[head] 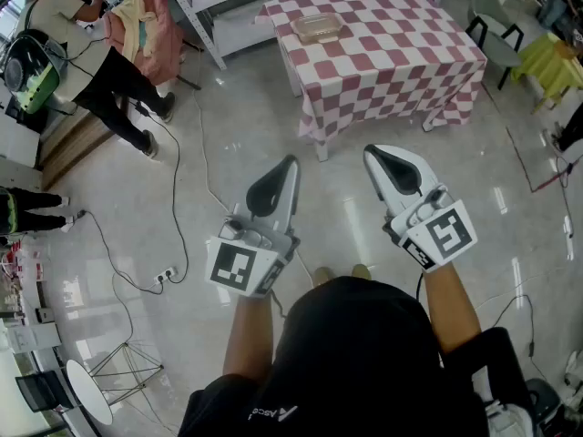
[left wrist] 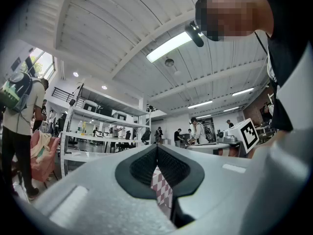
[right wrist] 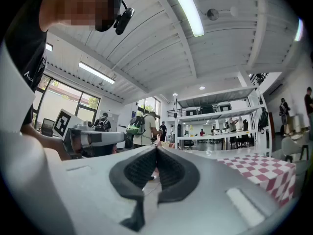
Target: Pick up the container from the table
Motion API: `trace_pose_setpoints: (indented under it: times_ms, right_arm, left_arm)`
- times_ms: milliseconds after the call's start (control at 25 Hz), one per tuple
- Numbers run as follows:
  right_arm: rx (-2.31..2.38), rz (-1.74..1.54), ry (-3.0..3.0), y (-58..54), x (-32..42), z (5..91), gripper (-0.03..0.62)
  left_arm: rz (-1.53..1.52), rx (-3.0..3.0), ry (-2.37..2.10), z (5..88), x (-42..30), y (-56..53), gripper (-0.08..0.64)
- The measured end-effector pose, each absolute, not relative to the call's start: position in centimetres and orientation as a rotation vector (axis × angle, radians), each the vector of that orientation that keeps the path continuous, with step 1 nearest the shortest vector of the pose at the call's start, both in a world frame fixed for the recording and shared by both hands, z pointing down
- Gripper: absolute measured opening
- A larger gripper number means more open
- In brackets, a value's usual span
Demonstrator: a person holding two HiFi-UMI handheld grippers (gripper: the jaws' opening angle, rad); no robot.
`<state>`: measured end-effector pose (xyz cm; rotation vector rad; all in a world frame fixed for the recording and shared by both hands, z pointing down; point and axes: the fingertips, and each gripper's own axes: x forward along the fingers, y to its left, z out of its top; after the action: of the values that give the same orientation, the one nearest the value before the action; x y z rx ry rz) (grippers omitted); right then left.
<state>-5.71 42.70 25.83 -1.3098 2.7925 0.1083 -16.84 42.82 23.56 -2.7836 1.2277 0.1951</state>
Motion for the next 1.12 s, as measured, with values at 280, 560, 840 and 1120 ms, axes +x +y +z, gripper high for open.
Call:
trace_pose_setpoints:
  times_ms: [280,560,840,1120]
  right_arm:
    - [-1.319,0.093,2.779,42.0,-7.6,25.9,0.003]
    - [-1.372,0.067,2.773,41.0,-9.0,26.7,0.003]
    - [-1.426,0.052,2.762,39.2,-9.4,27.5,0.003]
    - [-1.425,0.127,2.768,32.3,-7.1,28.0,0.003]
  left_arm:
    - [0.258,-2.801,1.210,23.6,-18.8,42.2,0.009]
    - [0.289,-2.825,1.196,24.7,-21.7,41.4,0.010]
    - [0.306,-2.839,1.226,25.3,-24.1,38.4,0.009]
    - [0.239,-2.821,1.247,26.2,-22.3,31.4,0.009]
